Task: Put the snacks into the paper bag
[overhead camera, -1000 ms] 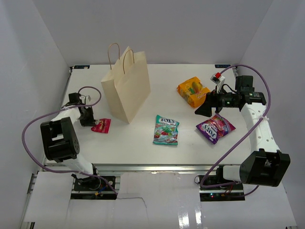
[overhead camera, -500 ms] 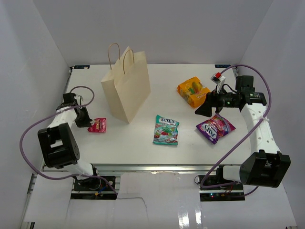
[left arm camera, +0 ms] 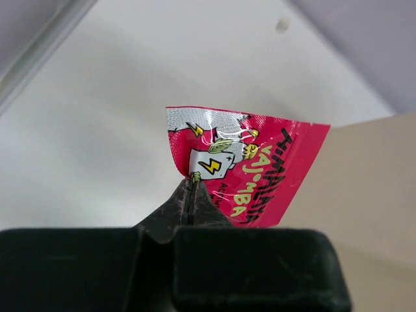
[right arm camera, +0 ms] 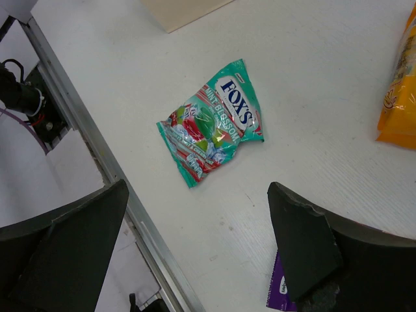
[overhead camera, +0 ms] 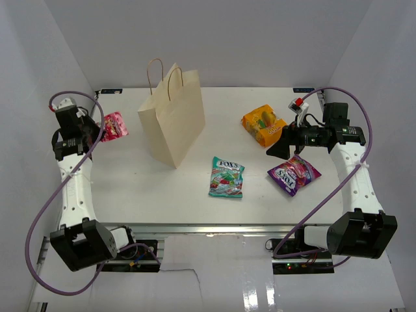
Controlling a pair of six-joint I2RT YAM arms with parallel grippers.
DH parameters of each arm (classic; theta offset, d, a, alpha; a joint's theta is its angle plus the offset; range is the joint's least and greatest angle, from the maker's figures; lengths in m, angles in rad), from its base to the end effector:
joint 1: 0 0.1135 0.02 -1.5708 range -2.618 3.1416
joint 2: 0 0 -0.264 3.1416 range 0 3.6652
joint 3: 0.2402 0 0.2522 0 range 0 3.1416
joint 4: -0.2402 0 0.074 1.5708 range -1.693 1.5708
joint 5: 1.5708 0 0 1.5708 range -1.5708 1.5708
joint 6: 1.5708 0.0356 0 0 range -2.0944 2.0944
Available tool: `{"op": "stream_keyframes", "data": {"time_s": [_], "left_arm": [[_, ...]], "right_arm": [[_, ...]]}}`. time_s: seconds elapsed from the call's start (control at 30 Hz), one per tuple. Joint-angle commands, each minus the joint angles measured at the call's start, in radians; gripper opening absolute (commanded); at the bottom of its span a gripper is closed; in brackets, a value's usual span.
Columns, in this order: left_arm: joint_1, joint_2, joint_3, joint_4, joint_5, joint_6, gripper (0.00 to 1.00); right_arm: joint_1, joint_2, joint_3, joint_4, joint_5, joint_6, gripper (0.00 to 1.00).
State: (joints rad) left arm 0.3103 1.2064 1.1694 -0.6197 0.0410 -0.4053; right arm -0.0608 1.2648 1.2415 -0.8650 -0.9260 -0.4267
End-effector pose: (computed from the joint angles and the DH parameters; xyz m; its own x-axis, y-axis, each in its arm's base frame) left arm 0.2477 0.0779 0.3442 -0.4262 -0.5504 -0.7180 -0.4812 0.8100 -0.3353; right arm 0.2482 0.0134 0.3455 -0.5120 -0.2180 -0.8309 -0.7454 0.5935 0.3035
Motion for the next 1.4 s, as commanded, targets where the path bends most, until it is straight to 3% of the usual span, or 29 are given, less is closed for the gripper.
{"op": "stream_keyframes", "data": {"time_s": [0.0,0.13,0.23,0.43,0.63,0.8,1.03,1.2,1.37], "left_arm": [[-0.010,-0.045,0.177,0.069,0.042,-0.125,0.00],[-0.112,-0.013,0.335,0.054,-0.010,-0.072,0.00],[-0.129,-0.019,0.406,0.055,-0.020,-0.053,0.00],[-0.270,0.027,0.475,0.055,-0.021,-0.009,0.00],[-0.494,0.080,0.526,0.058,-0.220,0.118,0.00],[-0.632,0.180,0.570,0.096,-0.492,0.322,0.00],[-0.672,0.239,0.570,0.161,-0.642,0.460,0.00],[-0.685,0.211,0.562,0.213,-0.625,0.493,0.00],[-0.717,0.182,0.451,0.219,-0.546,0.502,0.00]], "right_arm": [[-0.002,-0.021,0.042,-0.015,-0.033,-0.012,0.94],[-0.002,-0.025,0.042,-0.019,-0.033,-0.015,0.94],[-0.002,-0.035,0.036,-0.020,-0.036,-0.017,0.94],[-0.002,-0.038,0.030,-0.022,-0.037,-0.017,0.94],[-0.002,-0.048,0.027,-0.025,-0.027,-0.018,0.94],[-0.002,-0.058,0.022,-0.029,-0.024,-0.020,0.94],[-0.002,-0.074,0.018,-0.029,-0.016,-0.023,0.94],[-0.002,-0.081,0.007,-0.028,-0.013,-0.024,0.94],[-0.002,-0.079,0.012,-0.023,-0.004,-0.023,0.94]]}}
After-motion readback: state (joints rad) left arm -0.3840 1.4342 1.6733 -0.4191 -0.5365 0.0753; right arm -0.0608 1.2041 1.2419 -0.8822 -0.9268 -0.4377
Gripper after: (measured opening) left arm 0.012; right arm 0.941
